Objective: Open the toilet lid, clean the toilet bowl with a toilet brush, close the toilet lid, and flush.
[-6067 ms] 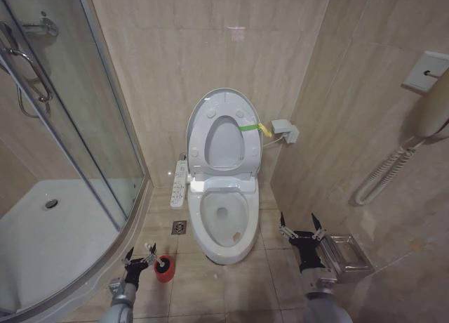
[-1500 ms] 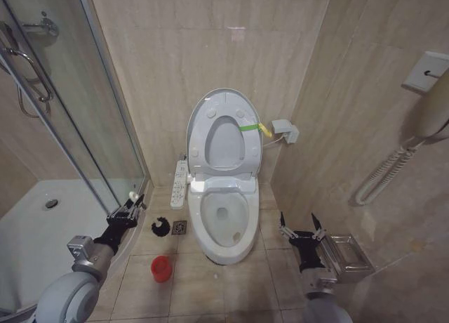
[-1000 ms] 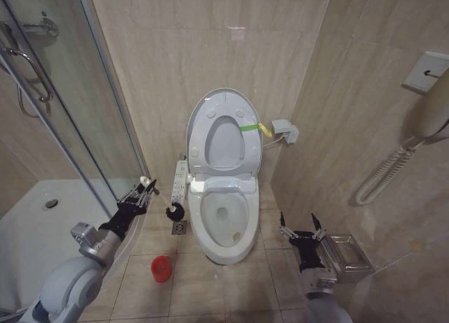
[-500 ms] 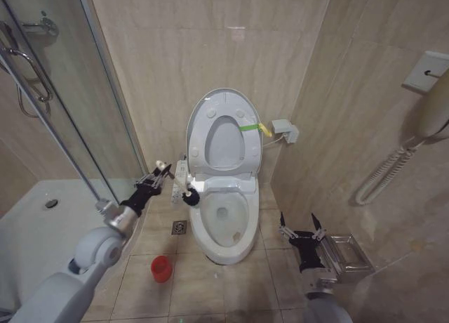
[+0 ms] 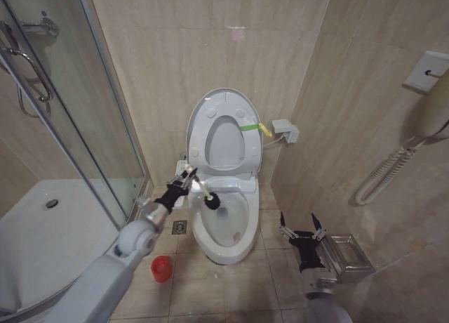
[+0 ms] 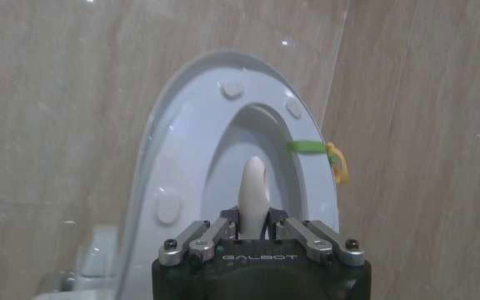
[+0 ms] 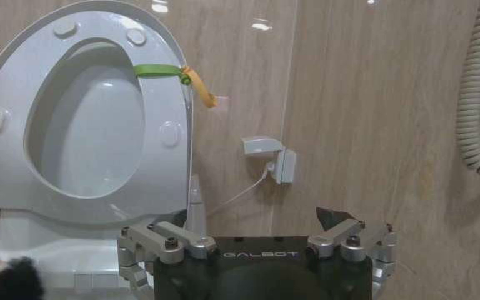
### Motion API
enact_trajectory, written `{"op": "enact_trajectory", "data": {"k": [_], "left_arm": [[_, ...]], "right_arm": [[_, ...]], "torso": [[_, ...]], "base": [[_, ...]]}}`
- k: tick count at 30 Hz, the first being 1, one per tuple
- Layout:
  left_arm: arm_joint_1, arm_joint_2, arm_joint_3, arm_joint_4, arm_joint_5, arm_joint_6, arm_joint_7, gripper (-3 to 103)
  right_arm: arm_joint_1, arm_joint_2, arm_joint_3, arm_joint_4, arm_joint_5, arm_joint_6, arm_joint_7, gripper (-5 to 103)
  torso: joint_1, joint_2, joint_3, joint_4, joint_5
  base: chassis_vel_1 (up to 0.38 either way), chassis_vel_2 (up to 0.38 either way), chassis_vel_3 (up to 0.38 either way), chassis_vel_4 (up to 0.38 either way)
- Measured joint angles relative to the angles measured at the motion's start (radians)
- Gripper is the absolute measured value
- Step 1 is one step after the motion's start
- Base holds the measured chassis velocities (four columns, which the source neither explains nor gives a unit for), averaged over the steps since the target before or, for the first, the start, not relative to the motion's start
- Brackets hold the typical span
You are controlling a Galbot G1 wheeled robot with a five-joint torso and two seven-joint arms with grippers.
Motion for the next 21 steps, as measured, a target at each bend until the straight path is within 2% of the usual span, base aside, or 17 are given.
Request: {"op": "enact_trajectory", "data": {"k": [11,21], "left_arm": [[-0.137,-0.099,0.095,0.220,0.055,-0.041,-0.001,22],[-0.234,-0.185,0.133,0.419,0.052,-0.083,0.027,22]], "right_arm": [[0.000,0.000,0.000,0.000,0.000,0.000,0.000,100],[0.000,0.000,0.000,0.000,0.000,0.000,0.000,100]], "torso": [[0.000,0.000,0.000,0.0003,0.0000],[0.000,0.000,0.000,0.0001,0.0000]], "base": [[0.000,0.000,0.000,0.000],[0.000,0.000,0.000,0.000]]}}
